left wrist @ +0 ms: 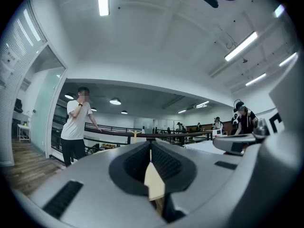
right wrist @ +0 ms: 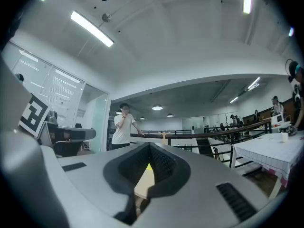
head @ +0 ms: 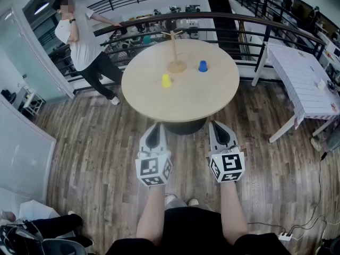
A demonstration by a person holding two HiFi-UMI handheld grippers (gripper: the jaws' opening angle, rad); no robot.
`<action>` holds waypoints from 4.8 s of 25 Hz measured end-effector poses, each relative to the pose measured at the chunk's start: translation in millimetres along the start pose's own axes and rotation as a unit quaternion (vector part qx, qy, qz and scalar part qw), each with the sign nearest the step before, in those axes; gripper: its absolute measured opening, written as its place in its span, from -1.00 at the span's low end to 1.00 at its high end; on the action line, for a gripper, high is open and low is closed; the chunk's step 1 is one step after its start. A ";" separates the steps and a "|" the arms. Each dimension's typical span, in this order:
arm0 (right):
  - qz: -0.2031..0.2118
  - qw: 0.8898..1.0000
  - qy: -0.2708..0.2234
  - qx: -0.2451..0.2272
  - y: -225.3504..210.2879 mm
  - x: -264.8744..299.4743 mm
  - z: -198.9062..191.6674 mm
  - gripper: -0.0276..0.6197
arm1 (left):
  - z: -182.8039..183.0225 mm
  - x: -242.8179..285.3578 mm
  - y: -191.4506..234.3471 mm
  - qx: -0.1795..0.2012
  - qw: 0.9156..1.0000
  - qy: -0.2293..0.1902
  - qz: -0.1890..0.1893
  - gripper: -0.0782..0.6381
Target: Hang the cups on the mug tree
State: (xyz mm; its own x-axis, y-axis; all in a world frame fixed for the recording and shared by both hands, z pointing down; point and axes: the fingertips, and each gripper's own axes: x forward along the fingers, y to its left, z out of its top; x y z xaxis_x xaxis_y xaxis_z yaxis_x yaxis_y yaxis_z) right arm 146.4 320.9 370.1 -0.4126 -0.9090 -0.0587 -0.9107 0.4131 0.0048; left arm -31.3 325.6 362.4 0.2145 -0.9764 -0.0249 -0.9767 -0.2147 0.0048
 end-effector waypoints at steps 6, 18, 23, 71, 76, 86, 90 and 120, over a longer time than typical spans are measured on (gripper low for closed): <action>-0.011 1.000 0.005 -0.013 -7.6 1.9 0.9 -0.89 | 2.6 6.4 -3.8 0.002 1.000 -0.001 -0.005 -0.74; -0.012 1.000 0.013 -0.019 -2.7 12.1 -1.5 -0.89 | 0.5 7.5 10.3 -0.003 1.000 0.002 0.003 -0.74; -0.005 1.000 0.013 -0.018 -4.9 23.3 2.6 -0.89 | 3.1 16.1 16.1 -0.011 1.000 0.000 0.006 -0.74; 0.074 0.992 0.099 0.005 -80.5 514.1 -73.0 -0.57 | -54.4 483.7 247.0 -0.089 0.994 0.065 0.015 -0.74; 0.162 0.977 0.138 0.019 -56.0 520.2 -121.3 0.05 | -78.8 483.5 245.4 -0.077 0.991 0.103 0.026 -0.74; 0.275 0.933 0.231 -0.030 -0.4 532.6 -252.4 0.12 | -107.9 455.6 266.9 -0.052 0.985 0.159 0.050 -0.74; 0.285 0.922 0.254 -0.056 5.2 543.5 -297.0 0.12 | -110.1 445.8 273.5 -0.048 0.983 0.166 0.057 -0.74; -0.070 0.982 0.087 0.154 -201.8 513.3 -159.2 -0.10 | -68.3 513.0 210.8 -0.028 0.992 0.125 -0.019 -0.74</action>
State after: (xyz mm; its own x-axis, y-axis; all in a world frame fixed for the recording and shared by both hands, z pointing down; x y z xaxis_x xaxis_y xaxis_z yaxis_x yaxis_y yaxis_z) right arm 115.2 -237.9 497.9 -0.3051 -0.9428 0.1348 -0.9207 0.2558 -0.2948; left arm -126.5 -222.2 418.9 0.2544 -0.9414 0.2214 -0.9671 -0.2460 0.0651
